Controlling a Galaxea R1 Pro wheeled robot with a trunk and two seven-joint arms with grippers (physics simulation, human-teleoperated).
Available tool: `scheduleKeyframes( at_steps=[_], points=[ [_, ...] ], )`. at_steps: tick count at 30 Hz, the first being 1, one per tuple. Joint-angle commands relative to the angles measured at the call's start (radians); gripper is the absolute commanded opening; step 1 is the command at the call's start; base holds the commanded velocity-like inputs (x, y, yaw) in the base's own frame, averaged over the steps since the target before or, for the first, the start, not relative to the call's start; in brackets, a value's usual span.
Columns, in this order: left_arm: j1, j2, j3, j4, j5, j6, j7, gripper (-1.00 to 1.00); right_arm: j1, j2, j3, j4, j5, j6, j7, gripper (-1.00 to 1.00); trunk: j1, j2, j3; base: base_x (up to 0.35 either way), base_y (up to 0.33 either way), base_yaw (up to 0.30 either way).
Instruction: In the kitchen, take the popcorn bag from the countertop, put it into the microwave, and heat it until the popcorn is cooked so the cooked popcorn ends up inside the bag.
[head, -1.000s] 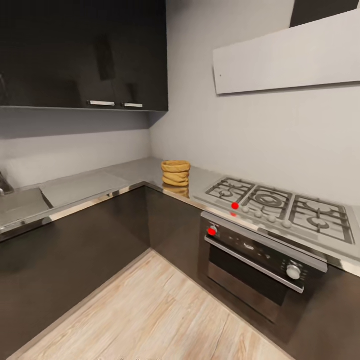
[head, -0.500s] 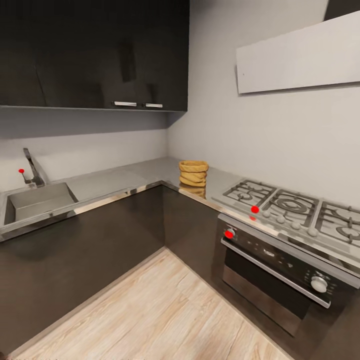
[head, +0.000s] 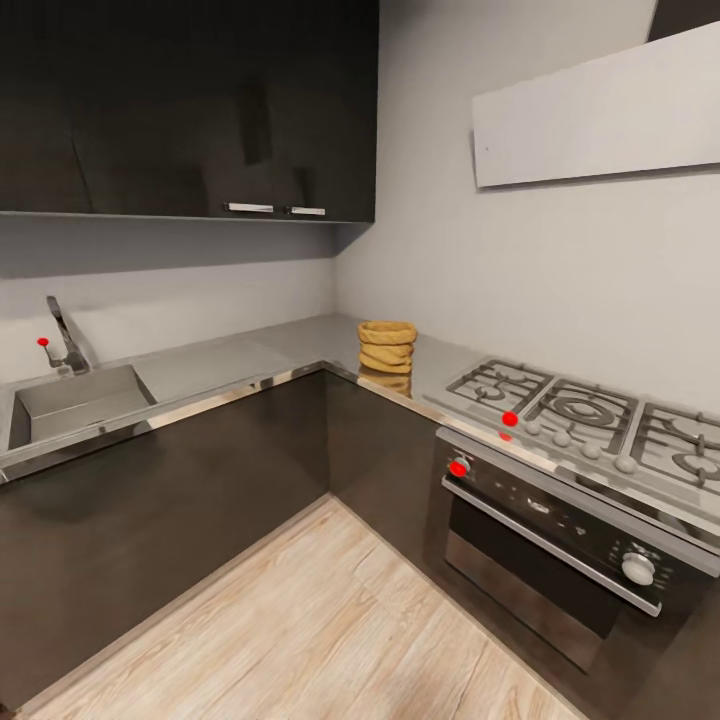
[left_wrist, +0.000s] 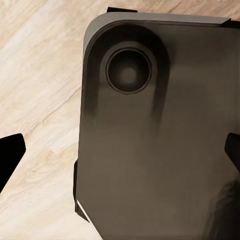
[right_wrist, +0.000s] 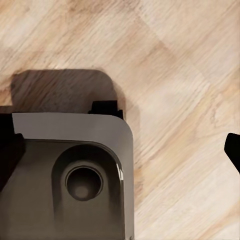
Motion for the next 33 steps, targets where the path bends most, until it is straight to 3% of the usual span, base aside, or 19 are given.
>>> scheduleKeyframes(
  at_steps=[1,10,16,33],
  points=[
    [0.000,0.000,0.000,-0.001,0.010,-0.002,0.001,1.00,-0.001,-0.001,-0.008,0.003,0.005,-0.005,0.001,1.00,0.000,0.000,-0.001,0.000,0.000,0.000],
    [0.000,-0.012,0.003,-0.001,0.016,-0.002,0.000,1.00,-0.001,0.001,-0.007,0.003,0.005,-0.003,0.001,1.00,0.000,0.000,-0.001,0.000,0.000,0.000],
    [0.000,-0.005,0.003,0.002,0.017,0.004,-0.002,1.00,-0.001,-0.001,-0.007,0.003,0.005,-0.005,0.001,1.00,0.000,0.000,-0.001,0.036,0.000,0.000],
    [0.000,-0.004,0.000,0.002,0.012,0.000,-0.002,1.00,-0.001,-0.001,-0.007,0.003,0.005,-0.003,0.001,1.00,0.000,0.000,-0.001,0.277,0.165,0.000]
  ],
)
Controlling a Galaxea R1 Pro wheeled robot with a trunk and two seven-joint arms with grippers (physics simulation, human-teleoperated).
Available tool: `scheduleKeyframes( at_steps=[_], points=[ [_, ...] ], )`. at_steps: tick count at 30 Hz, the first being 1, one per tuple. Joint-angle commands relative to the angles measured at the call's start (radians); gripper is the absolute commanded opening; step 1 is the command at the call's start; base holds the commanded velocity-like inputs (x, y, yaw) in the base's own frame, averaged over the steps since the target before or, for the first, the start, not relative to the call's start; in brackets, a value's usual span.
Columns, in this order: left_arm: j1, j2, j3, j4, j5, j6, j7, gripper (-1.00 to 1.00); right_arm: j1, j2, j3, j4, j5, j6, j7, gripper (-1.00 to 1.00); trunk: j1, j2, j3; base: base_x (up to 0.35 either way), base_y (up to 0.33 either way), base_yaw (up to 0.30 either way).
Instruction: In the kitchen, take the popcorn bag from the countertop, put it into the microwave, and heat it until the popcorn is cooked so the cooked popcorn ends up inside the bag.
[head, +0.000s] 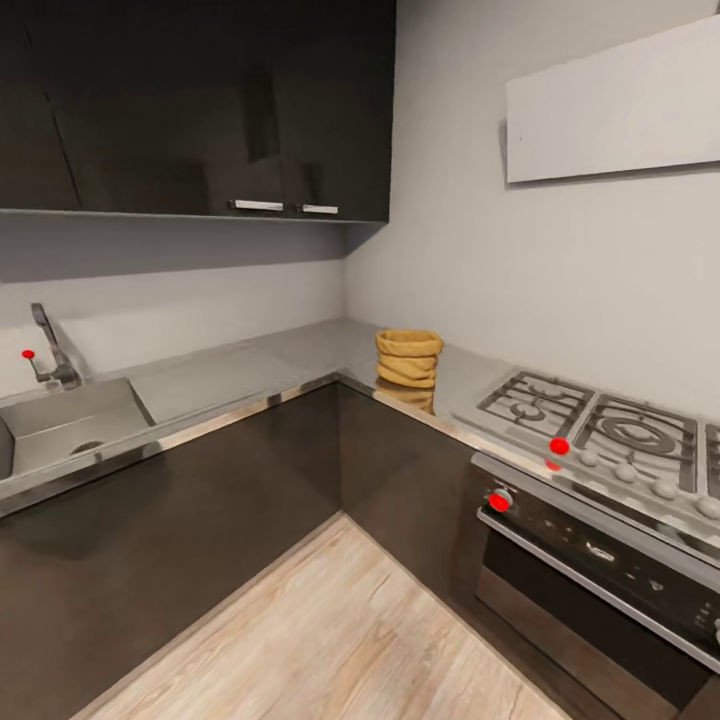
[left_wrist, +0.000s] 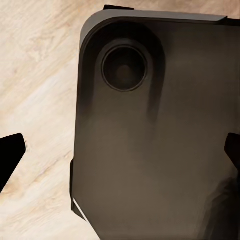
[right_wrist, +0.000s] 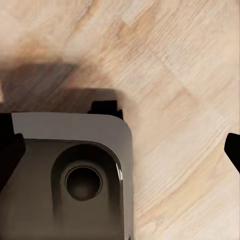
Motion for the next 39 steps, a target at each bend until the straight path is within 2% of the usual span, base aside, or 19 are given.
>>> scheduleKeyframes(
  at_steps=[1,18,39],
  points=[
    [0.000,0.000,0.000,-0.001,0.010,-0.002,0.000,1.00,-0.001,-0.001,-0.008,0.003,0.005,-0.005,0.001,1.00,0.001,0.000,-0.001,0.280,0.196,0.000],
    [0.000,0.000,0.002,-0.001,0.011,-0.003,0.000,1.00,-0.001,-0.002,-0.009,0.003,0.004,-0.005,0.001,1.00,0.001,0.000,-0.001,0.251,0.195,0.000],
    [0.000,0.000,0.003,-0.001,0.014,-0.003,0.001,1.00,-0.001,-0.001,-0.008,0.003,0.004,-0.011,-0.002,1.00,0.001,0.000,-0.001,0.177,0.171,0.000]
  ],
)
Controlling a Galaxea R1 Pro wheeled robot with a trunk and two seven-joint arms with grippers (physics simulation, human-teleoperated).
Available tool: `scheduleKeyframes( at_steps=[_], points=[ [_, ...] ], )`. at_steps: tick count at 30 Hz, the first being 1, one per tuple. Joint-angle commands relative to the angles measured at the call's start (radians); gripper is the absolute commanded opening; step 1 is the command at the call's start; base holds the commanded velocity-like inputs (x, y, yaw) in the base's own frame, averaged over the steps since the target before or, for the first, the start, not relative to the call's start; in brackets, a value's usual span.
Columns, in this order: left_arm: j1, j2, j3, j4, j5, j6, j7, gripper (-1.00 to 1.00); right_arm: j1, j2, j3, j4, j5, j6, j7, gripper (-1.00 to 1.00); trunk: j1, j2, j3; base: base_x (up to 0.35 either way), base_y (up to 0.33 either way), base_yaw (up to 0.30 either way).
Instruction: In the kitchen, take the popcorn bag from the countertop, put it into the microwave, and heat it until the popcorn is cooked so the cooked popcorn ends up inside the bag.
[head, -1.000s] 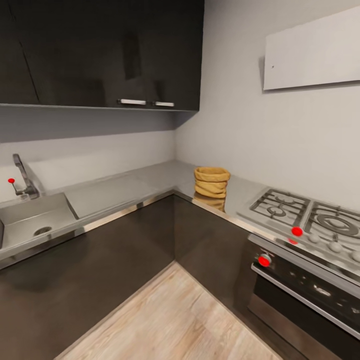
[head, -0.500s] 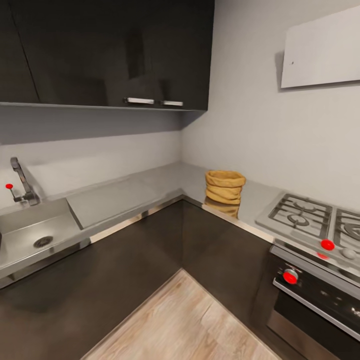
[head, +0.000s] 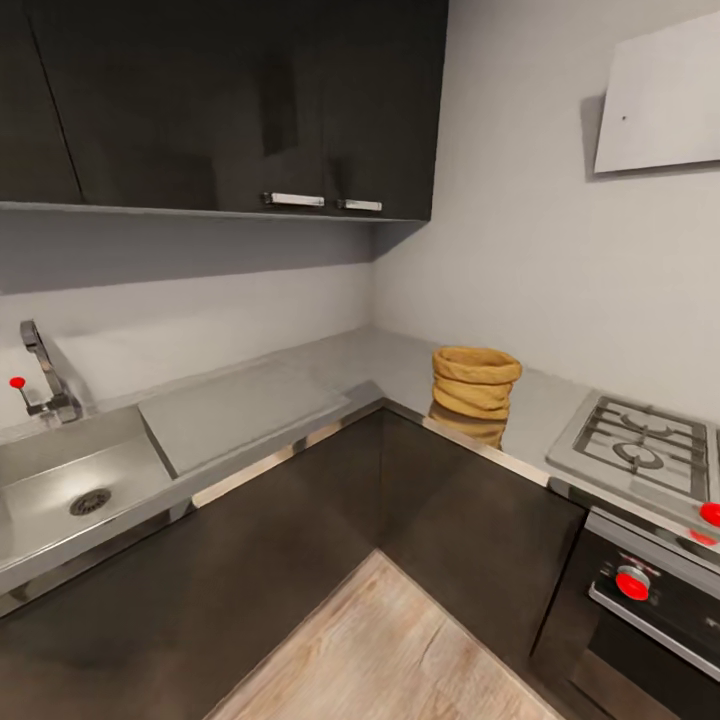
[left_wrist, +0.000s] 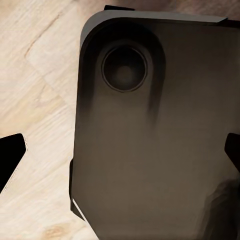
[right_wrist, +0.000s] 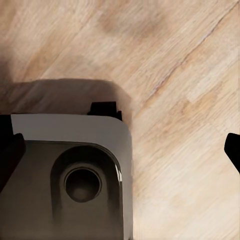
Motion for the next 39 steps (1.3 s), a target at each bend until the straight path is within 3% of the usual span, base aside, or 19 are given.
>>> scheduleKeyframes(
  at_steps=[1,12,39],
  points=[
    [0.000,0.000,0.000,-0.001,0.009,-0.002,0.001,1.00,-0.001,-0.001,-0.008,0.003,0.005,-0.005,0.001,1.00,0.000,0.000,-0.001,0.161,0.163,0.000],
    [0.000,0.000,0.001,-0.001,0.009,-0.002,0.001,1.00,-0.001,0.004,-0.008,0.003,0.005,-0.001,0.003,1.00,0.000,0.000,-0.001,0.134,0.133,-0.149],
    [0.000,0.001,0.005,-0.002,0.012,-0.002,0.001,1.00,-0.001,0.011,-0.011,0.006,0.000,0.002,0.002,1.00,0.000,0.000,-0.001,0.003,0.003,-0.244]
  ],
)
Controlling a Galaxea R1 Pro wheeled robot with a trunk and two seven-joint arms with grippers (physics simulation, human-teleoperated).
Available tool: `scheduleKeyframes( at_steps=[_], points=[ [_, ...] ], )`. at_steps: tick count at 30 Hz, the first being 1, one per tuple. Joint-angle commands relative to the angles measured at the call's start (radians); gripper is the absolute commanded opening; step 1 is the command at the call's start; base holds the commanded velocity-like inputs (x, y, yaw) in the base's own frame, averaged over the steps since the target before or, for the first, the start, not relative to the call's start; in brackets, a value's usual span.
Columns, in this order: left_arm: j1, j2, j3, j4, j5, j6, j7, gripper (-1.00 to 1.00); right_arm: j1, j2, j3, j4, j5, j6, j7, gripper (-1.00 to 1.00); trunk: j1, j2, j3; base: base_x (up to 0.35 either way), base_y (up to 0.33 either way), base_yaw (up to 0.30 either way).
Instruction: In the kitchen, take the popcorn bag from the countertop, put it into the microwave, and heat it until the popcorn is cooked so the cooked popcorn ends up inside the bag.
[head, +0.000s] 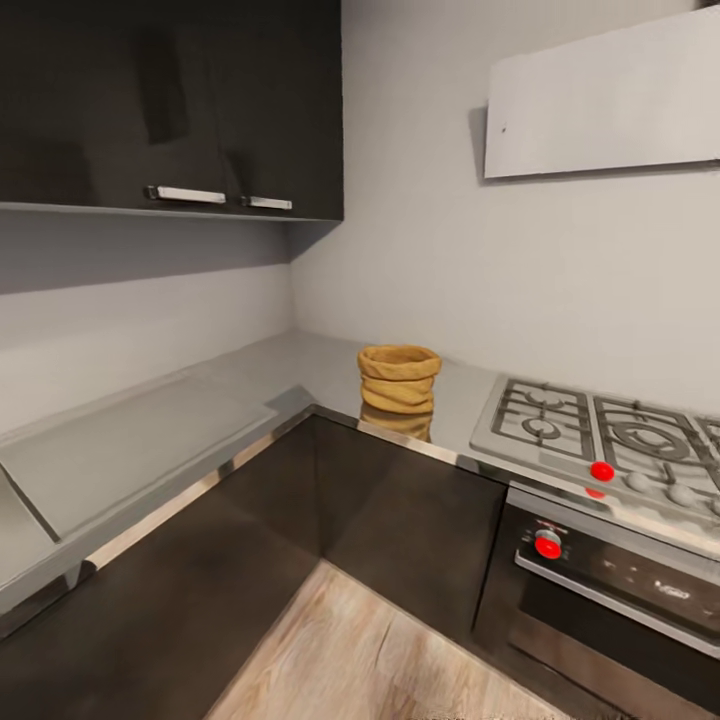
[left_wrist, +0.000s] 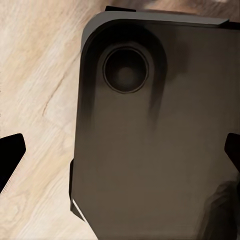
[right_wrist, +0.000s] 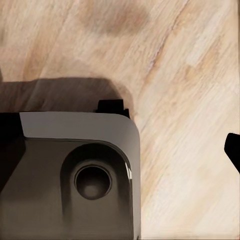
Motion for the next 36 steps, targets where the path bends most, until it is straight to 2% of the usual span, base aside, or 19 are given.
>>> scheduleKeyframes(
  at_steps=[1,14,16,18,21,36],
  points=[
    [0.000,0.000,0.001,-0.001,0.009,-0.002,0.001,1.00,-0.001,-0.001,-0.008,0.003,0.004,-0.005,0.001,1.00,0.000,-0.001,-0.001,0.000,0.000,-0.245],
    [0.001,-0.001,0.001,-0.001,0.009,-0.004,0.001,1.00,-0.001,0.000,-0.006,0.003,0.004,-0.004,0.002,1.00,0.000,-0.001,-0.001,0.000,0.000,-0.245],
    [0.000,-0.001,0.001,0.000,0.009,-0.022,0.001,1.00,-0.001,-0.001,-0.006,0.003,0.004,-0.003,0.002,1.00,0.000,-0.001,-0.001,0.000,0.000,-0.178],
    [0.000,-0.001,0.000,0.002,0.010,-0.056,0.002,1.00,-0.001,-0.002,-0.006,0.003,0.005,-0.002,0.002,1.00,0.000,-0.001,-0.001,0.000,0.000,-0.058],
    [0.001,-0.001,-0.001,0.002,0.010,-0.070,0.002,1.00,-0.001,-0.002,-0.006,0.002,0.006,-0.003,0.002,1.00,0.000,-0.001,-0.001,0.000,0.000,-0.014],
    [0.001,0.000,-0.001,0.003,0.012,-0.074,0.004,1.00,-0.001,-0.001,-0.006,0.003,0.008,-0.004,0.004,1.00,0.000,-0.001,-0.001,0.017,0.000,0.000]
  ],
)
